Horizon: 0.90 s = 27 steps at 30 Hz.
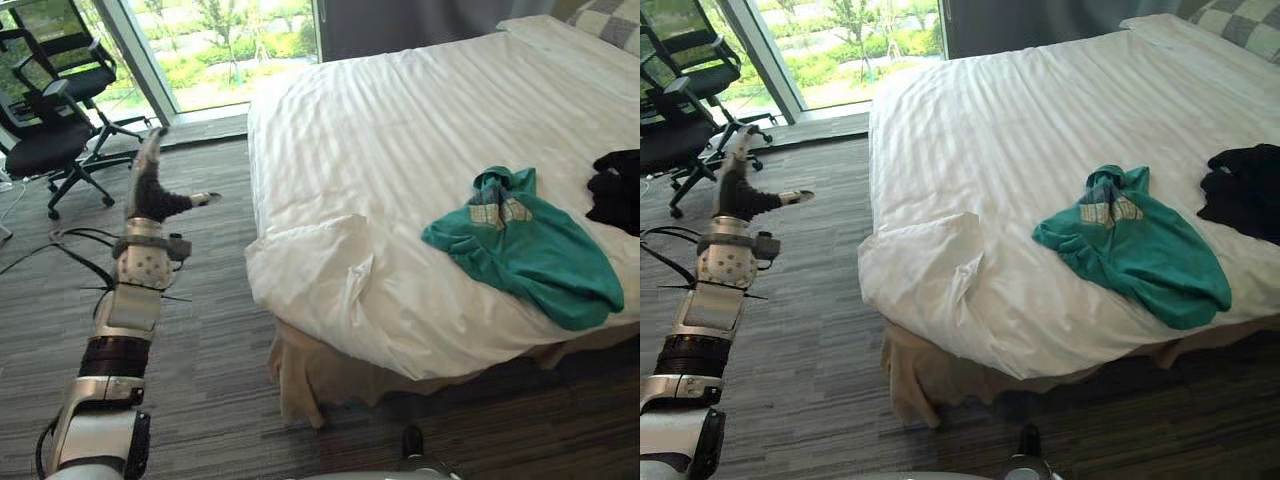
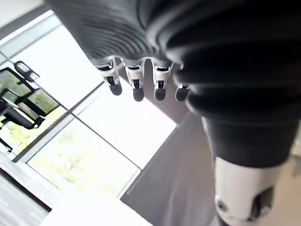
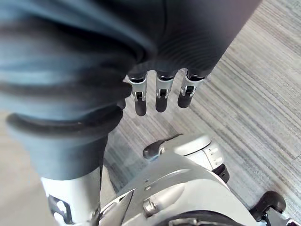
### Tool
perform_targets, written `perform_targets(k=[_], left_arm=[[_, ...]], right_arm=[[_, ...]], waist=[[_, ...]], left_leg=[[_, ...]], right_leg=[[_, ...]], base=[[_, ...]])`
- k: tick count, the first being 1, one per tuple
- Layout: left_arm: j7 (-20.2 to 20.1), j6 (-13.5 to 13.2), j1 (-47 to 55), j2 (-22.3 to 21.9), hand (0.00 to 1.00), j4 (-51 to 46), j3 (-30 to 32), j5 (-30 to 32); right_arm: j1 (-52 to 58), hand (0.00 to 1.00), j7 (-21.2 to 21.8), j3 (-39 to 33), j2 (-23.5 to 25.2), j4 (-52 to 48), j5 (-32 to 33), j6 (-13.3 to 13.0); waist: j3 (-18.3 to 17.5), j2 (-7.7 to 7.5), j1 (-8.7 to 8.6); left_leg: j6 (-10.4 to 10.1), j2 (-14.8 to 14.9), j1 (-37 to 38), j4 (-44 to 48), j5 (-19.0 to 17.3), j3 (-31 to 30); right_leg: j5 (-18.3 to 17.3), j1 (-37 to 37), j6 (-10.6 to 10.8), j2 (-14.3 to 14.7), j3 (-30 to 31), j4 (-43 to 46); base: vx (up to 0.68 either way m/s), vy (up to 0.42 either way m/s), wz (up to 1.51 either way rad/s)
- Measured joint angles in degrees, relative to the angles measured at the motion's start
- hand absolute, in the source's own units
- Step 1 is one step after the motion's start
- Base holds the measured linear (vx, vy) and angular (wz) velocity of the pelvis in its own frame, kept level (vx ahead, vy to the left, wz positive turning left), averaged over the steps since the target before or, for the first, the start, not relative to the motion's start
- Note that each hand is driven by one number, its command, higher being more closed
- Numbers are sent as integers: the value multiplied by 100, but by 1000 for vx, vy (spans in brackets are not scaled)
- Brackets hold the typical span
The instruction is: Tidy the bed and pick cloth on bed and put in laundry
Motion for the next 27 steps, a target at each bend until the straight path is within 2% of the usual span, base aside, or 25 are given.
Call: perform_targets(k=[4, 6, 10, 16, 21, 27], left_arm=[[-73, 133, -512, -23, 0, 178, -311, 571], [-120, 227, -843, -42, 0, 346, -483, 637], [-213, 283, -1590, -93, 0, 745, -700, 691], [-260, 469, -2096, -143, 0, 1215, -911, 691], [-362, 488, -2285, -156, 0, 1471, -962, 691], [-377, 498, -2758, -157, 0, 1764, -1182, 733]], right_arm=[[-13, 0, -5, -56, 18, -33, -28, 0], [-19, 0, -8, -102, 36, -42, -28, 1], [-211, 0, -22, -153, 102, -2, -29, 22], [-525, 0, -123, -142, 147, -15, -25, 11], [-655, 0, -132, -80, 162, -135, -10, -11], [-945, 0, -182, 76, 185, -196, 21, -52]], waist=[[18, 25, -105], [37, 6, -116], [344, -95, -161], [758, -189, -293], [1125, -201, -413], [1452, -260, -437]], left_leg=[[-45, -17, -62, -32, 76, 61], [-56, -47, -248, -6, 87, 110], [-54, -96, -525, 124, 89, 124], [-16, -157, -1052, 330, 64, 207], [10, -143, -1366, 510, 43, 262], [72, -131, -1831, 733, 1, 378]], right_leg=[[122, -188, -23, 9, 64, 23], [163, -361, -17, -16, 166, 26], [261, -640, -42, -70, 271, 28], [418, -1152, -46, -149, 416, 29], [482, -1421, -39, -162, 488, 29], [627, -1909, -14, -189, 704, 30]], base=[[33, -6, -11], [4, 4, -15], [-3, -9, -5], [-46, -19, -7], [-48, -26, -4], [-41, -22, -11]])
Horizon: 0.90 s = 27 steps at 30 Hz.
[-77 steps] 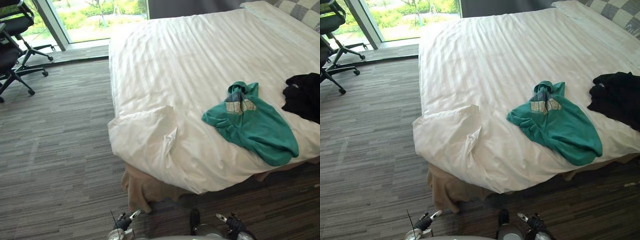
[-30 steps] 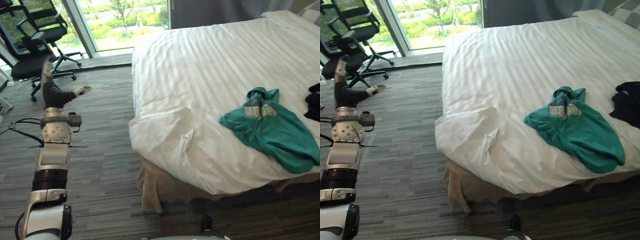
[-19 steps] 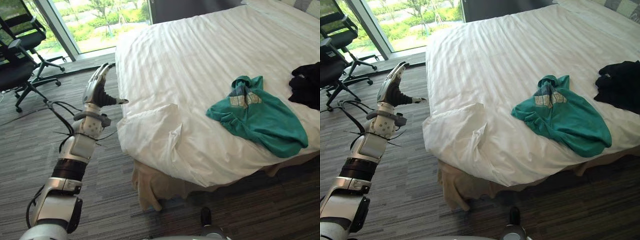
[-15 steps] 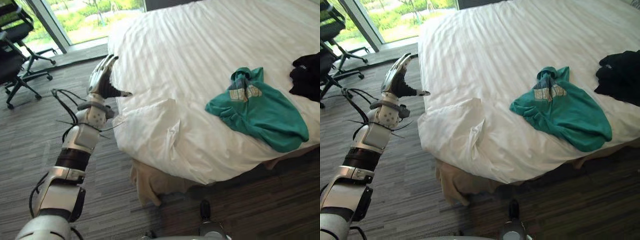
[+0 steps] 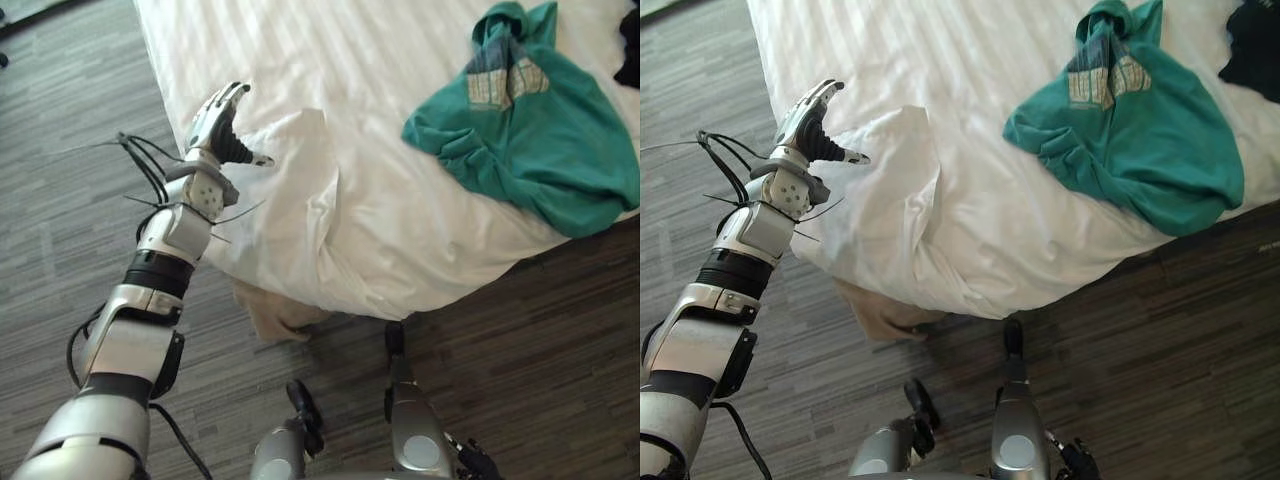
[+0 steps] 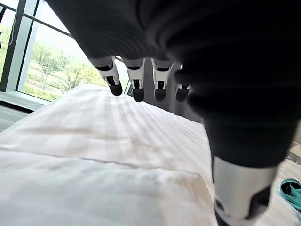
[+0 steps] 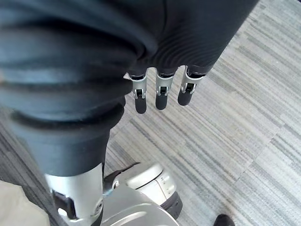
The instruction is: Tidy the bed and pick cloth on bed and put in laundry
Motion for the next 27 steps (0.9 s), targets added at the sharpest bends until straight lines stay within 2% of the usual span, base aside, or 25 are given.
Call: perform_targets(k=[1, 7, 14, 17, 20, 21, 22, 25, 27], left_arm=[[-8, -5, -89, -2, 100, 99, -107, 2], [-118, -45, -151, -109, 100, 545, -388, -20], [-739, -304, -129, 374, 100, 239, -1150, -397], [-1047, -391, 419, 593, 100, -212, -1392, -626], [-1426, -602, 1279, 987, 100, -843, -1526, -811], [-1608, -703, 1873, 1188, 100, -1093, -1455, -938], [-1666, -732, 2106, 1269, 0, -1165, -1404, -1009], [-1926, -753, 3630, 1451, 0, -1336, -555, -1240], [-1982, -742, 4235, 1452, 0, -1338, -114, -1267]], right_arm=[[-23, 0, -64, 3, 4, -4, 3, -8], [-27, 0, -191, 118, 11, -22, 2, -14], [-28, 0, -158, 244, -53, -177, -6, -5], [-11, 0, -107, 375, -123, -177, -12, 4], [118, 0, -48, 455, -253, -214, -57, 7], [206, 0, -6, 463, -332, -216, -65, 13], [224, 0, 34, 464, -357, -212, -65, 18], [390, 0, 77, 579, -456, -194, -146, 51], [521, 0, 81, 578, -479, -179, -248, 60]], waist=[[63, -4, -6], [88, -24, 17], [82, -17, 37], [65, 7, 33], [-103, 154, 35], [-280, 245, 44], [-295, 269, 43], [-510, 327, 67], [-715, 320, 183]], left_leg=[[12, 6, -71, 48, -10, 6], [17, 112, -309, 289, -122, -7], [34, 158, -333, 391, -183, -9], [19, 199, -186, 371, -193, -34], [2, 223, 30, 332, -214, -47], [2, 204, 64, 304, -214, -52], [2, 196, 146, 276, -213, -53], [-17, 177, 515, 129, -227, -81], [-31, 188, 538, 120, -237, -114]], right_leg=[[15, -53, 14, -4, 18, 1], [31, -180, 37, 3, 33, 2], [36, -148, 84, 9, 70, 2], [-42, 56, 193, 43, 49, 2], [-71, 244, 228, 91, -78, 2], [-74, 280, 223, 88, -105, 2], [-79, 348, 215, 86, -113, 2], [-196, 730, 51, 90, -255, 0], [-231, 766, 49, 101, -298, -1]], base=[[-27, -8, -4], [-16, -4, 0], [0, 0, 0], [0, 0, 0], [42, 5, 6], [39, 8, 4], [41, 11, 3], [-7, 10, 6], [-9, -8, 13]])
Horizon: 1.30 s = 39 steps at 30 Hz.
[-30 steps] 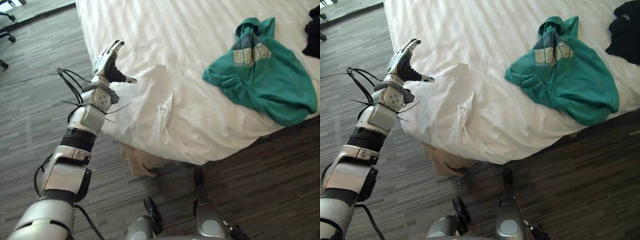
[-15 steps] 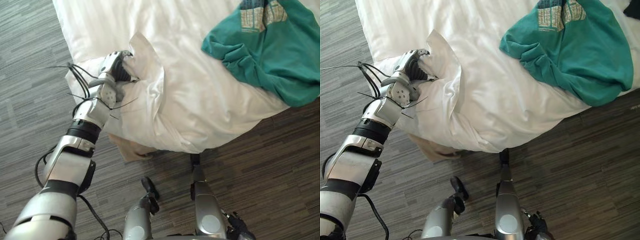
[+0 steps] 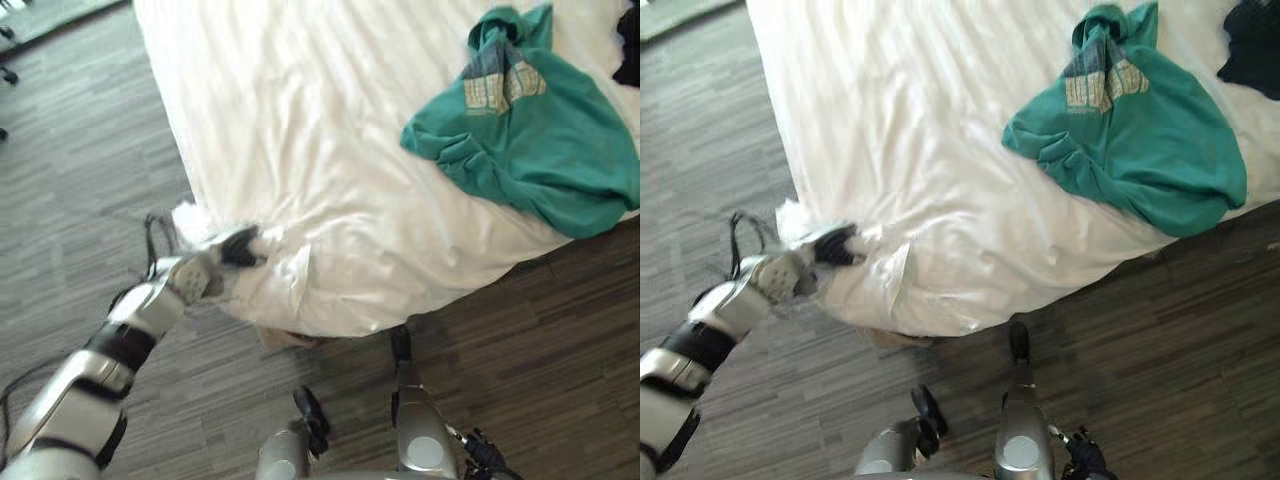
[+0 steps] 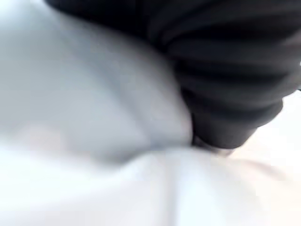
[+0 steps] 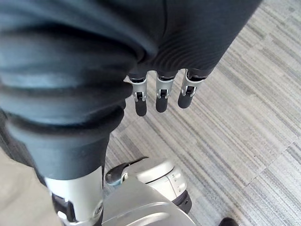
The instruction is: Tidy the bed and pick cloth on bed and put in laundry
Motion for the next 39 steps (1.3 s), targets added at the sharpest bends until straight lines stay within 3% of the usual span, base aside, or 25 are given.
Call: perform_targets(k=[3, 10, 14, 16, 17, 21, 24, 29, 33, 37, 39], left_arm=[[34, 38, 945, -45, 0, 94, 767, -36], [500, 241, 1959, -631, 0, 784, 2446, 98], [796, 359, 2340, -1337, 0, 967, 3217, 140], [954, 476, 2612, -2056, 0, 1186, 3646, 61], [1028, 494, 2676, -2456, 0, 1210, 3814, 16], [1296, 647, 2926, -3239, 0, 1209, 4092, -179], [1403, 730, 3094, -3737, 0, 1208, 4088, -345], [1510, 735, 3183, -4130, 0, 1021, 4037, -559], [1489, 707, 3327, -4253, 0, 780, 3671, -610], [1513, 667, 3190, -4246, 0, 1205, 3555, -646], [1523, 671, 3095, -4245, 0, 1390, 3494, -670]], right_arm=[[188, 0, 127, -8, -95, 82, -39, 40], [424, 0, 228, -502, 103, 202, -32, 68], [497, 0, 208, -1204, 137, 271, 87, 115], [504, 0, 150, -1861, 84, 207, 301, 144], [525, 100, 61, -2119, 24, 30, 305, 226], [458, 100, -252, -2280, -173, -1398, 168, 299], [76, 100, -545, -2288, -632, -2825, -324, 292], [-633, 100, -777, -2112, -1173, -3998, -945, 214], [-1298, 100, -809, -1071, -1761, -4102, -1862, 207], [-2005, 100, -793, -43, -1900, -4088, -2066, 198], [-2488, 100, -793, 546, -1922, -4071, -2068, 192]], waist=[[-282, -29, 205], [-741, -200, 369], [-801, -212, 501], [-879, -245, 582], [-916, -276, 611], [-1014, -414, 639], [-1071, -500, 640], [-1079, -594, 749], [-1046, -721, 789], [-930, -926, 863], [-865, -1044, 998]], left_leg=[[-20, -2, 141, -109, 18, -138], [-79, -61, 319, -410, 154, -516], [-81, -83, 518, -534, 166, -549], [-64, -102, 627, -589, 178, -577], [-63, -106, 686, -611, 176, -614], [-12, -204, 697, -719, 212, -711], [30, -243, 703, -777, 247, -737], [25, -276, 675, -791, 286, -861], [30, -294, 674, -934, 414, -1038], [18, -290, 602, -1005, 505, -1181], [33, -289, 539, -1037, 570, -1273]], right_leg=[[-48, 164, -4, -4, -136, -2], [-209, 501, 24, -28, -542, -24], [-254, 674, 32, -34, -586, -24], [-310, 782, 76, -70, -652, -7], [-343, 863, 82, -93, -711, -8], [-350, 862, 89, -149, -756, -5], [-349, 868, 90, -210, -803, -4], [-361, 922, 105, -219, -938, -3], [-373, 974, 119, -238, -1095, -2], [-373, 976, 119, -233, -1248, -1], [-372, 974, 118, -236, -1341, 0]], base=[[-6, -15, 19], [-6, -3, 26], [44, 5, 5], [83, 15, 14], [65, 13, 21], [14, 13, 10], [-14, 5, 8], [-22, -4, 14], [-27, -15, 18], [-34, -17, 21], [-31, -11, 26]])
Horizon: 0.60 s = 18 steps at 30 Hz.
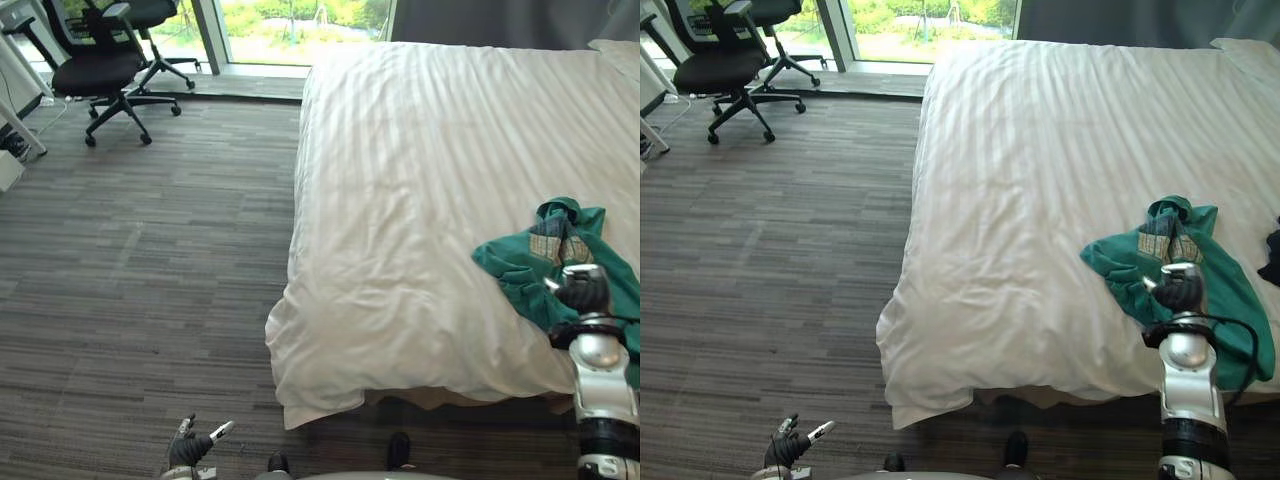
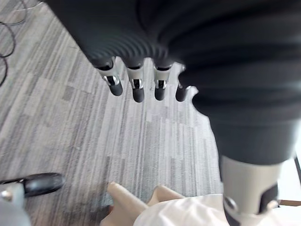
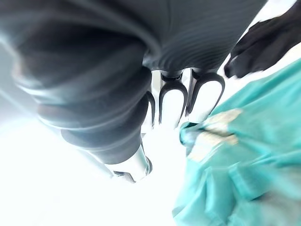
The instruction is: Tidy the bed and pick cloth on bed and put in laundry
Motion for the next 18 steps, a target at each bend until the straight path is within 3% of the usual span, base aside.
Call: perform_targets(k=[4, 5, 9, 10, 15, 16, 18], left_arm=[[18, 0, -143, 15, 0, 137, -305, -186], [25, -1, -236, 15, 0, 197, -398, -240], [145, -26, -423, 21, 0, 267, -432, -476], [152, -26, -436, 21, 0, 266, -432, -498], [270, -47, -870, 119, 0, 286, -436, -655], [289, -58, -954, 130, 0, 289, -435, -701], [395, -115, -1218, 192, 0, 290, -437, -756]], right_arm=[[-1311, 100, -7, 952, 3, 388, 13, -104], [-1712, 100, -18, 1156, 13, 583, 17, -111], [-2692, 100, -122, 1335, 350, 808, 117, -148], [-2743, 100, -125, 1336, 366, 834, 142, -158], [-3723, 100, -273, 1414, 734, 1427, 937, -222], [-3812, 100, -289, 1446, 739, 1471, 1015, -226], [-4272, 100, -359, 1482, 964, 1792, 1348, -259]], waist=[[85, -140, 276], [106, -170, 421], [301, -295, 725], [321, -304, 732], [957, -421, 1015], [1026, -406, 1054], [1487, -325, 1073]], left_leg=[[5, -1, -132, -44, 134, -239], [8, -1, -191, -33, 163, -318], [3, -11, -486, 105, 198, -647], [4, -14, -506, 111, 206, -679], [-10, -60, -1042, 118, 469, -1226], [-12, -65, -1140, 115, 512, -1286], [-25, -75, -1313, 112, 644, -1472]], right_leg=[[4, -3, -5, -12, -211, 1], [6, -7, -7, -14, -286, 1], [5, -8, -8, -33, -561, 1], [5, -8, -7, -36, -588, 1], [10, -157, -17, -50, -1101, 2], [21, -216, -31, -46, -1138, 3], [57, -273, -77, -38, -1309, 4]], base=[[-7, -8, 36], [14, -7, 35], [-11, -4, 37], [-29, -3, 54], [-54, -3, 49], [-87, -8, 44], [-88, -6, 37]])
